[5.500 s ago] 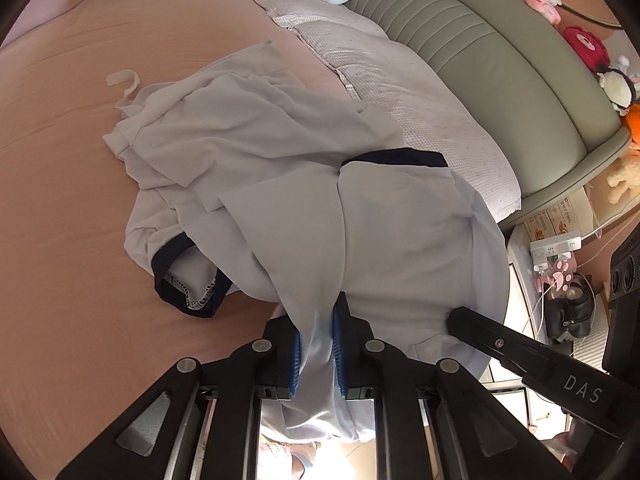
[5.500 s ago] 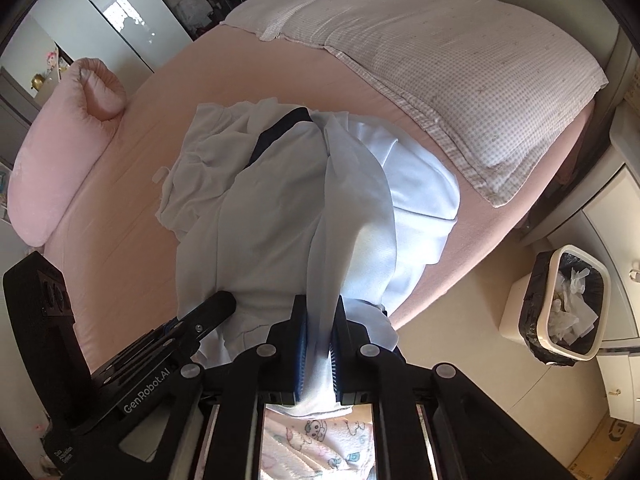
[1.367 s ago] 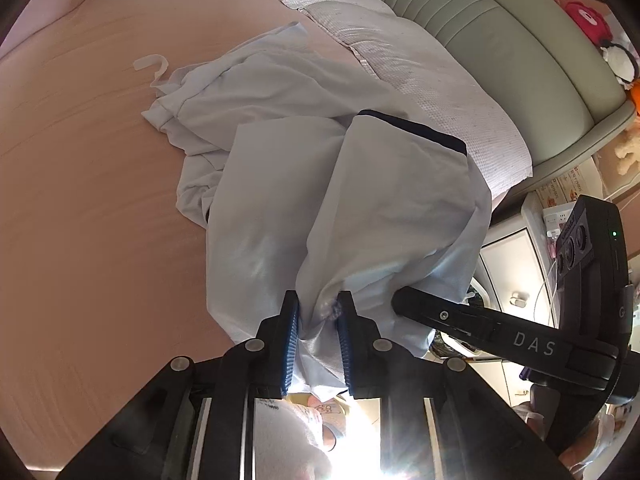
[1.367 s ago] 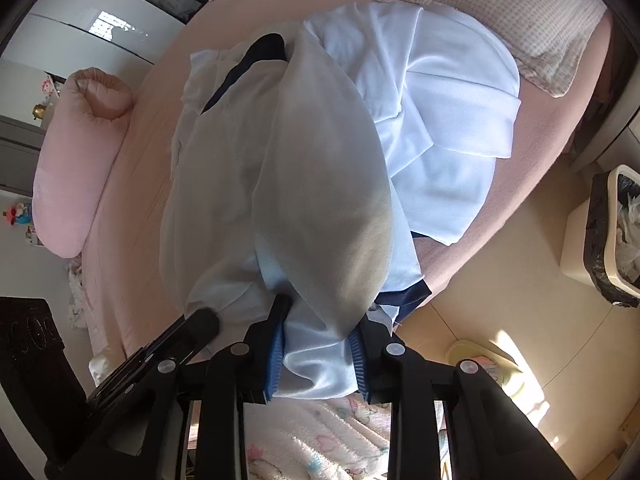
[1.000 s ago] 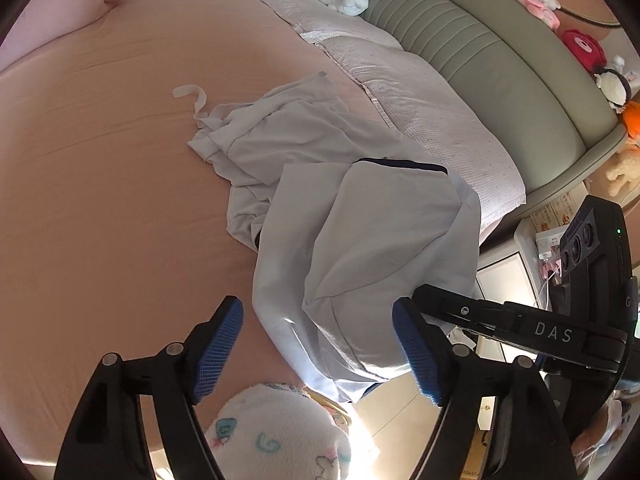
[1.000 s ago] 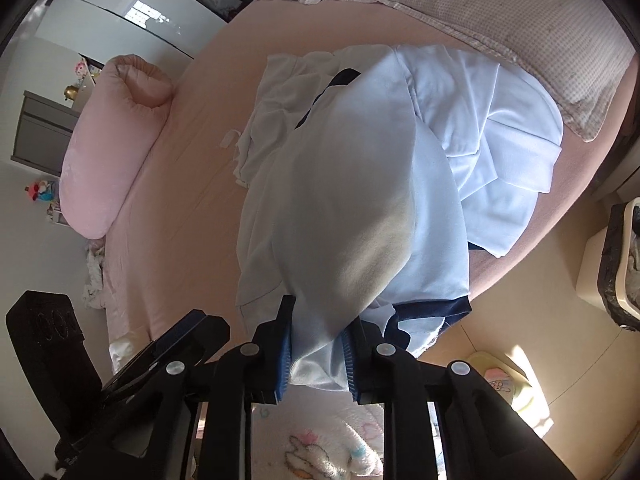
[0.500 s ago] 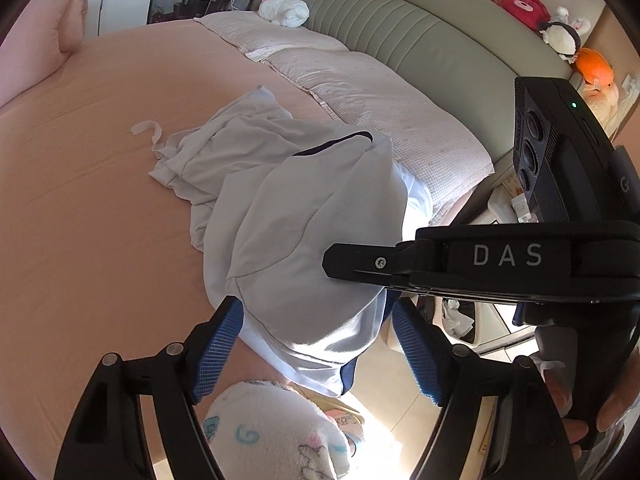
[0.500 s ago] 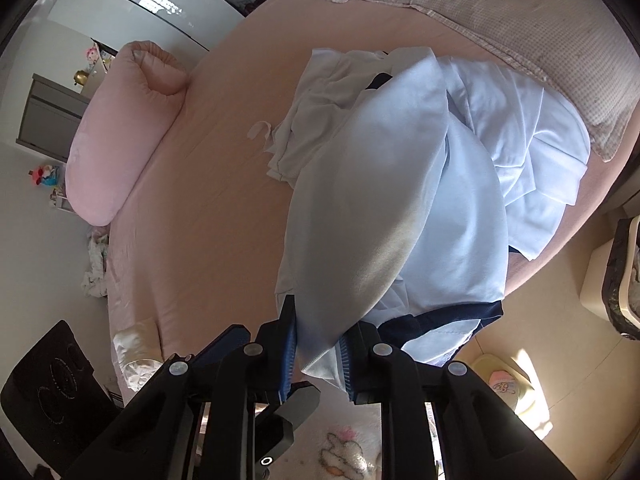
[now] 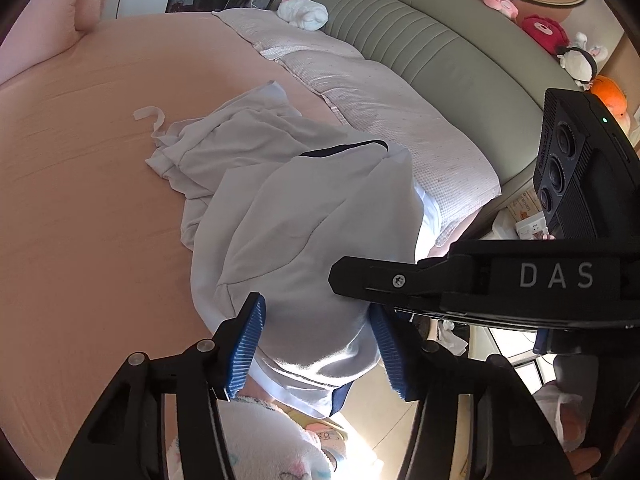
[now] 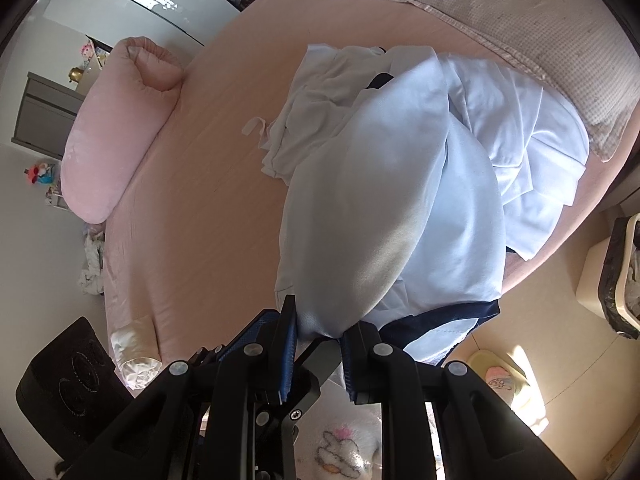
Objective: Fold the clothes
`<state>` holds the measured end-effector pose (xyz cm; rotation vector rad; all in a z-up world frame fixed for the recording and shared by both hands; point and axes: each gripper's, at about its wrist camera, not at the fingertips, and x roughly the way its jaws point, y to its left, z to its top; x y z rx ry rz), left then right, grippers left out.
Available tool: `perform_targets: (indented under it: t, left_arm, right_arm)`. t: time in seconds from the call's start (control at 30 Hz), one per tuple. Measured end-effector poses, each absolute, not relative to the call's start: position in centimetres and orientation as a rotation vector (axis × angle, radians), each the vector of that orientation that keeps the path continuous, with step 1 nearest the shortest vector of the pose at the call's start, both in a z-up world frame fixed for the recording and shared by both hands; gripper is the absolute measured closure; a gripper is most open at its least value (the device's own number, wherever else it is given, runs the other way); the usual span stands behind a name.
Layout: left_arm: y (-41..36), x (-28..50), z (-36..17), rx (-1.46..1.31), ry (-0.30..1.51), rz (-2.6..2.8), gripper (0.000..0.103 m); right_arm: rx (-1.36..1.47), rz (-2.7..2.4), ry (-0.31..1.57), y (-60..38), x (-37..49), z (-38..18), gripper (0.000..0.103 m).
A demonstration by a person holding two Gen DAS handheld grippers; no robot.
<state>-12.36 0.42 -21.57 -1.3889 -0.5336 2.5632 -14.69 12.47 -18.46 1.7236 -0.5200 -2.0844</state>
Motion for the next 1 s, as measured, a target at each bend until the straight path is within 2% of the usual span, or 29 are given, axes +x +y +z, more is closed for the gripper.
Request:
perform_targets:
  t: [0.03,0.1,0.17,0.37,0.47,0.63,1.0]
  left_arm:
    - [0.6,-12.5,-21.7,-1.397,-0.52,2.562,0.055]
    - [0.9,-12.8,-21.9,-1.414,-0.492,2.56,0.068]
    - [1.2,-13.2,-22.1,-1.431,-0.463,2.558,0.071]
    - [1.9,-14.1,-22.7,-1.478,-0.393,2.548,0.071]
    - [1.5,-14.3,-23.0,-1.497,-0.406,2.548,0.071]
    - [0.7,-14.4,-23.2,-1.516,-0.441,2.542,0.071]
    - [-0.7,-14.5,-24.1,-1.58,-0.425,2.554,0.071]
  right_arm:
    - [1.731,-2.078,-0.538,12.7,-14.9,-18.7,0.082]
    - [1.738,-2.069,-0.564,13.1,-15.2,-19.1,0.082]
    - [1.756,-2.046,-0.586,14.1,-15.1,-19.4,0.081]
    - [1.785,-2.032,-0.715,17.2,-15.7,-19.7,0.057]
    - [1.775,-2.1,-0.718,18.8,-15.9,-19.4,0.045]
    - [1.761,-2.125,-0.783,20.6,-16.7,-19.7,0.044]
    - [1.709,-2.125,-0.71,14.5,-20.0,-19.6,0.044]
